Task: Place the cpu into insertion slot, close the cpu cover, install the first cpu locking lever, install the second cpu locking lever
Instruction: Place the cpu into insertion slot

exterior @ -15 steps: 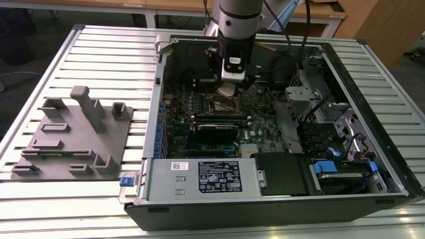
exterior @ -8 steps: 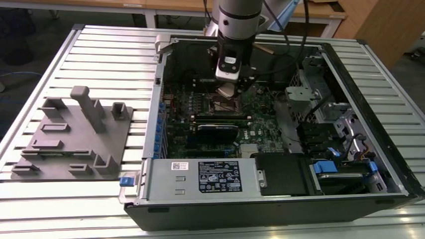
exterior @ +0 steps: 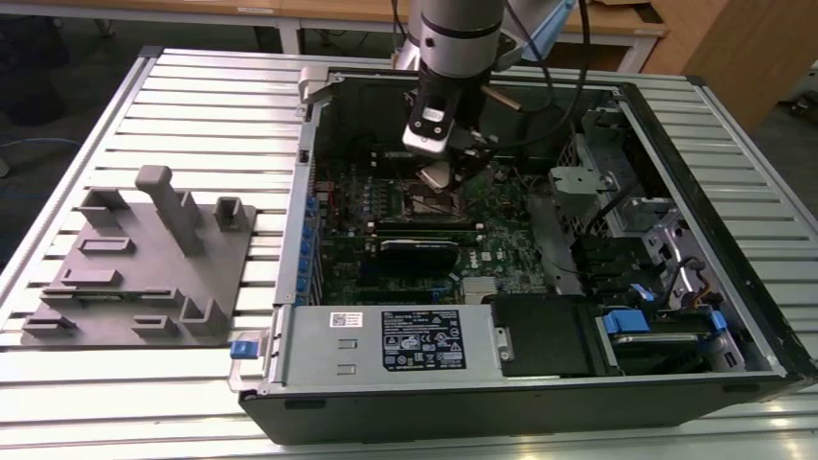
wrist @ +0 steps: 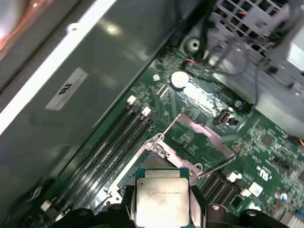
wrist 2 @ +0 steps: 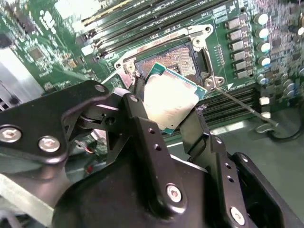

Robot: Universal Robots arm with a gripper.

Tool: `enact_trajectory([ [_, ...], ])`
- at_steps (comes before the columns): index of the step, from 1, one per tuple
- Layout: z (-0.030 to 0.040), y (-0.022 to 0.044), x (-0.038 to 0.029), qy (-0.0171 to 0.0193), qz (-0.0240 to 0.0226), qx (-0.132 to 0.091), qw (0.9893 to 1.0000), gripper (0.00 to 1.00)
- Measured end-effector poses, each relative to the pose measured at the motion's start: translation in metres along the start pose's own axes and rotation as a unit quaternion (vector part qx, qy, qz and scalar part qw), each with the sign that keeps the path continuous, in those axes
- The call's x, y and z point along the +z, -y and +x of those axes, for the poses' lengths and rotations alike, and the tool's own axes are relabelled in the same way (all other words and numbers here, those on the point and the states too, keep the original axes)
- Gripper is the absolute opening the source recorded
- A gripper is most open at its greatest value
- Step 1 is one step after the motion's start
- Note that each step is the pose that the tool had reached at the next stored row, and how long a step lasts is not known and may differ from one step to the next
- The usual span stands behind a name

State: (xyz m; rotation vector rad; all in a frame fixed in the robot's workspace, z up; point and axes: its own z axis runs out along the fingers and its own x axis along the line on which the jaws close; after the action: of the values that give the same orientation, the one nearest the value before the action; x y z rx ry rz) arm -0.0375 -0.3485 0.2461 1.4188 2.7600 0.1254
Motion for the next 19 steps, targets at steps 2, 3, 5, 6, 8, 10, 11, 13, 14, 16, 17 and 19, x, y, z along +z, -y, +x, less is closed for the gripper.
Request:
enact_trajectory([
  [2, 0.0000, 0.0000, 0.0005, 0.0016, -0.0001, 0.018, 0.9998, 0.54],
  [3, 0.0000, 0.0001, 0.0006, 0.0023, -0.0001, 0.026, 0.9997, 0.54],
  [5, 0.0000, 0.0001, 0.0006, 0.0025, -0.0001, 0.029, 0.9996, 0.54],
  [6, 0.0000, 0.0001, 0.0006, 0.0025, -0.0001, 0.029, 0.9996, 0.54],
  [8, 0.0000, 0.0001, 0.0006, 0.0025, -0.0001, 0.029, 0.9996, 0.54],
  [10, 0.0000, 0.0001, 0.0007, 0.0029, -0.0002, 0.033, 0.9994, 0.54],
  [11, 0.0000, 0.0001, 0.0007, 0.0043, -0.0003, 0.050, 0.9988, 0.54],
  [13, 0.0000, 0.0001, 0.0007, 0.0067, -0.0004, 0.077, 0.9970, 0.54],
  [14, 0.0000, 0.0001, 0.0007, 0.0075, -0.0005, 0.086, 0.9963, 0.54],
  [16, 0.0000, 0.0001, 0.0007, 0.0091, -0.0006, 0.104, 0.9946, 0.54],
  [17, 0.0000, 0.0001, 0.0007, 0.0100, -0.0006, 0.113, 0.9935, 0.54],
  [19, 0.0000, 0.0001, 0.0007, 0.0116, -0.0007, 0.131, 0.9913, 0.54],
])
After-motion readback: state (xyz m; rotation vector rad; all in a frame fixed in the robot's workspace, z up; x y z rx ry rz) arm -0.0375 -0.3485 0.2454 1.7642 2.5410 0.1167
